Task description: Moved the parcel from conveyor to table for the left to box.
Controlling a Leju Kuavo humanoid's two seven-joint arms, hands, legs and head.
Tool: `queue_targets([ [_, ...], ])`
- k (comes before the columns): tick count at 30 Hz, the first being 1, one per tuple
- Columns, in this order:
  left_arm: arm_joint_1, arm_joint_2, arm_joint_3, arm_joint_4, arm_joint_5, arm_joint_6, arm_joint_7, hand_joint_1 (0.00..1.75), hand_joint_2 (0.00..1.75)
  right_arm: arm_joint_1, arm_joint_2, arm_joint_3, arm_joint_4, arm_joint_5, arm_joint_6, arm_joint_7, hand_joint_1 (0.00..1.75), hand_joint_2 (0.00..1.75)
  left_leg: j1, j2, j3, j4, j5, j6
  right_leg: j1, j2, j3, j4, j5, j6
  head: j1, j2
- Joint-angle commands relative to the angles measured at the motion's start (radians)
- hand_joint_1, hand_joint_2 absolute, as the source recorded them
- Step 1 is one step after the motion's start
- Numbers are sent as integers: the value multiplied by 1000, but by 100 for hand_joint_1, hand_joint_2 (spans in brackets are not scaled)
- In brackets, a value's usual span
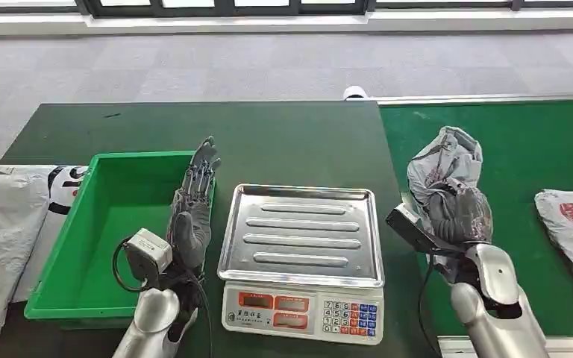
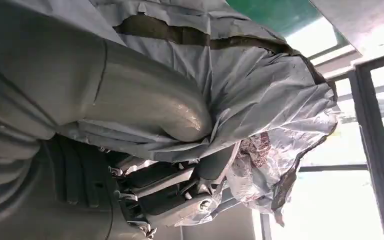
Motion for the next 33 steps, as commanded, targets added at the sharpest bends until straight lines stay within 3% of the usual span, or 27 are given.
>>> queue_targets([
  [1, -34, 2, 6, 47, -17, -19, 14, 0, 0, 39, 70, -89, -69, 21, 22, 30, 175, 175, 1, 1, 2, -2, 0, -1, 1, -1, 1, -2, 1, -1, 0, 0],
  [5, -30, 2, 7, 44, -14, -27, 18, 0, 0, 25, 76, -91, -71, 21, 10, 29, 175, 175, 0, 1, 1, -1, 0, -1, 0, 0, 0, -1, 0, 0, 0, 0],
  [7, -24, 0, 8, 41, -5, -37, 20, 0, 0, -23, 84, -74, -68, 8, -68, -21, 175, 175, 0, 1, 1, -1, 1, -1, 0, 0, 0, -1, 1, 0, 0, 0],
  [10, -18, -2, -9, 63, 7, -39, -14, 0, 0, -163, 95, -7, 23, -41, -296, -196, 175, 175, 0, 8, 1, -2, 0, -1, 0, 6, -2, -1, 3, 0, 0, 0],
  [12, -27, -3, -31, 92, 26, -27, -44, 0, 0, -241, 130, 38, 105, -170, -419, -345, 175, 175, 0, 13, 1, -3, 0, -1, 0, 11, -1, -2, 4, 0, 0, 0],
  [14, -37, -6, -44, 100, 45, -26, -56, 0, 0, -302, 229, 5, 153, -206, -419, -497, 175, 175, 1, 14, -2, -6, 3, -1, 1, 12, 0, -6, 7, 0, 0, 0],
  [17, -58, -9, -59, 103, 59, -32, -53, 0, 0, -329, 300, 14, 183, -226, -419, -583, 175, 175, 1, 8, 2, -1, 1, -1, 1, 6, 0, -1, 2, 0, 0, 0],
  [22, -71, 2, -82, 124, 80, -49, -61, 0, 0, -335, 295, 135, 177, -377, -419, -627, 175, 175, 1, 5, 3, -3, 2, -2, 1, 4, 1, -2, 3, -1, 0, 0],
  [33, -73, 1, -87, 127, 77, -50, -64, 0, 0, -355, 277, 188, 161, -379, -419, -581, 175, 175, 1, 2, 1, -2, 3, -2, 0, 2, 0, 0, 2, 0, 0, 0],
])
